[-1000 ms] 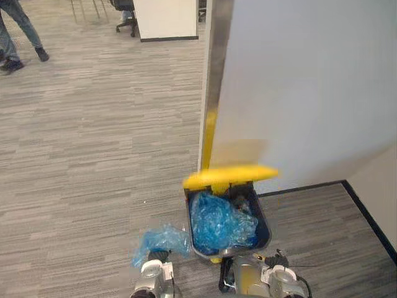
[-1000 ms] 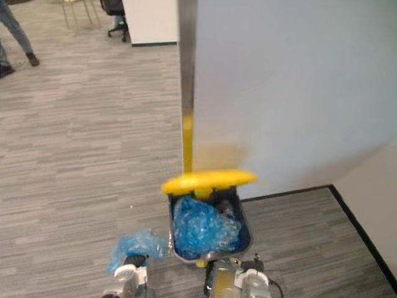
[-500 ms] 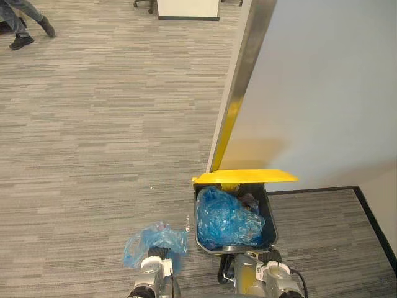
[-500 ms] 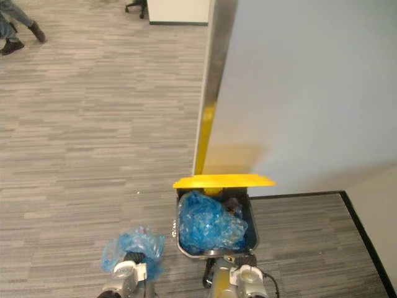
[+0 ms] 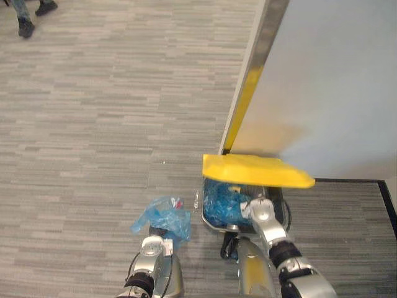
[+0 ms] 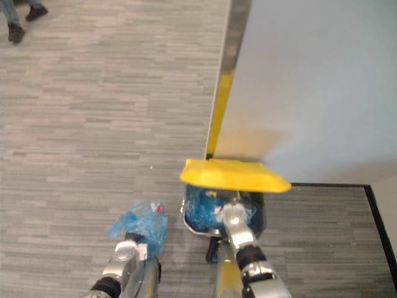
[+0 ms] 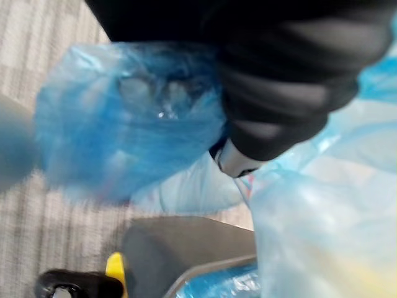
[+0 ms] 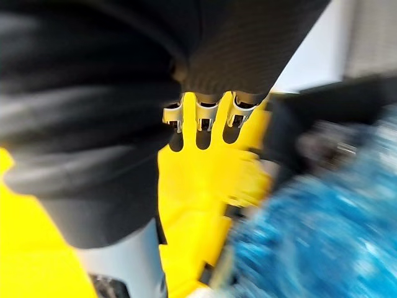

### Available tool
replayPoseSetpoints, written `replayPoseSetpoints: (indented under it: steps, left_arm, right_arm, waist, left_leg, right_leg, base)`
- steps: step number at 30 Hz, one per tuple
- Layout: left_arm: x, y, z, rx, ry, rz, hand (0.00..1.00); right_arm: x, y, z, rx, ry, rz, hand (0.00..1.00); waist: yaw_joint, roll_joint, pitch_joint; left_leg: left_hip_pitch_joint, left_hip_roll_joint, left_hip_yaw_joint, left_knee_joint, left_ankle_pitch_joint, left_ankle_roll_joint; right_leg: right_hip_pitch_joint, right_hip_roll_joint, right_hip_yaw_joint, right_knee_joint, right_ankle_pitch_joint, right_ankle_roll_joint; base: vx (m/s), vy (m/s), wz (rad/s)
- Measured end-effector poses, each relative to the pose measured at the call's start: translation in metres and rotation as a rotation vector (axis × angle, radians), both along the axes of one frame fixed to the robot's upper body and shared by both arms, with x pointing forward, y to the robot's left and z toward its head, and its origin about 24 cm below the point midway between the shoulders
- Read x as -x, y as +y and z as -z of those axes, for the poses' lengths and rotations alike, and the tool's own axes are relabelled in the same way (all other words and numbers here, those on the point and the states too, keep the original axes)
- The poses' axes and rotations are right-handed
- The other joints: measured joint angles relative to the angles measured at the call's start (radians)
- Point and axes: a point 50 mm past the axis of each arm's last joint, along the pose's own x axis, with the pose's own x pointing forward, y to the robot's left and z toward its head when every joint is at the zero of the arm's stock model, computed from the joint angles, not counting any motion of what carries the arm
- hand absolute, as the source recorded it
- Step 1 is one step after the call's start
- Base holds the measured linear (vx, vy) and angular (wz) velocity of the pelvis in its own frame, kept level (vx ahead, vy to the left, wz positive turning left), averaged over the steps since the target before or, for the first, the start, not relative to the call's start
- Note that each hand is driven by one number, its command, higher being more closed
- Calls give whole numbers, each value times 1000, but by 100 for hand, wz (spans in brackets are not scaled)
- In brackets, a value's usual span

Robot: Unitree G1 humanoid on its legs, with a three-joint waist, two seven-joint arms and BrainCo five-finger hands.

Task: Gather rubbish on tea table into small bin, then transfer packed bag to large trash can.

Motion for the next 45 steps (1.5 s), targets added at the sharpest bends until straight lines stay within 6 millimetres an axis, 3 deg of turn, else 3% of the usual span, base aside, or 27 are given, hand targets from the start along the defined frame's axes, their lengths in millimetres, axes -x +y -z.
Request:
replayPoseSetpoints:
  steps: [6,9,18,21,23,27,33,40,42,45]
  left_arm:
    - [-21,-11,-29,34,-149,42,100]
    - [-25,-16,-37,63,-188,52,100]
    - [-37,-29,-78,135,-384,93,100]
    - [-38,-36,-102,180,-492,141,100]
    - [-37,-47,-128,226,-599,219,100]
    - [-30,-69,-161,313,-739,333,100]
    - [-18,-101,-194,365,-868,504,100]
    - [-13,-143,-216,328,-966,696,100]
    - [-17,-147,-213,301,-955,704,100]
    - [-38,-155,-187,185,-826,709,100]
  right_arm:
    - [-31,-11,-65,116,-175,-14,0]
    - [-36,-16,-80,135,-206,-2,0]
    - [-40,-19,-90,119,-210,19,0]
    - [-39,-18,-97,117,-234,16,0]
    - [-40,-22,-102,129,-251,21,0]
    - [-40,-24,-105,137,-256,24,0]
    - [-44,-22,-114,139,-273,16,0]
    - [-48,-19,-126,143,-297,6,0]
    - [-49,-20,-128,137,-301,11,0]
    - [-49,-24,-128,117,-301,33,0]
  waist:
    - [3,-5,36]
    - [4,-5,42]
    - [1,-5,42]
    - [2,-6,43]
    - [-3,-6,44]
    - [-15,-6,44]
    - [-22,-5,46]
    - [-33,-6,46]
    - [-34,-6,46]
    - [-47,-7,47]
  left_leg:
    - [-36,3,12,9,2,-6]
    - [-34,10,14,9,6,-14]
    - [-35,10,26,22,-2,-14]
    - [-36,6,39,23,-2,-14]
    - [-35,6,45,23,-2,-14]
    - [-35,5,45,22,-2,-14]
    - [-38,-2,54,22,-2,-14]
    - [-72,-3,58,26,-2,-13]
    - [-79,-3,59,30,-1,-14]
    - [-98,-2,59,41,-1,-14]
  right_leg:
    - [-36,11,18,-16,24,-5]
    - [-36,16,17,-9,30,-15]
    - [-37,15,27,-4,28,-16]
    - [-49,14,39,1,29,-15]
    - [-54,15,44,3,26,-11]
    - [-54,14,44,4,28,-14]
    - [-68,10,57,13,29,-16]
    - [-96,10,59,1,37,-15]
    - [-102,11,60,1,41,-19]
    - [-115,12,60,-1,44,-20]
  base:
    - [4,4,-8]
    - [61,-10,-4]
    - [24,2,-1]
    - [-20,-12,-11]
    - [-3,-22,-7]
    - [0,0,0]
    - [14,-2,-3]
    - [1,-2,-1]
    - [4,-6,-2]
    - [11,-4,0]
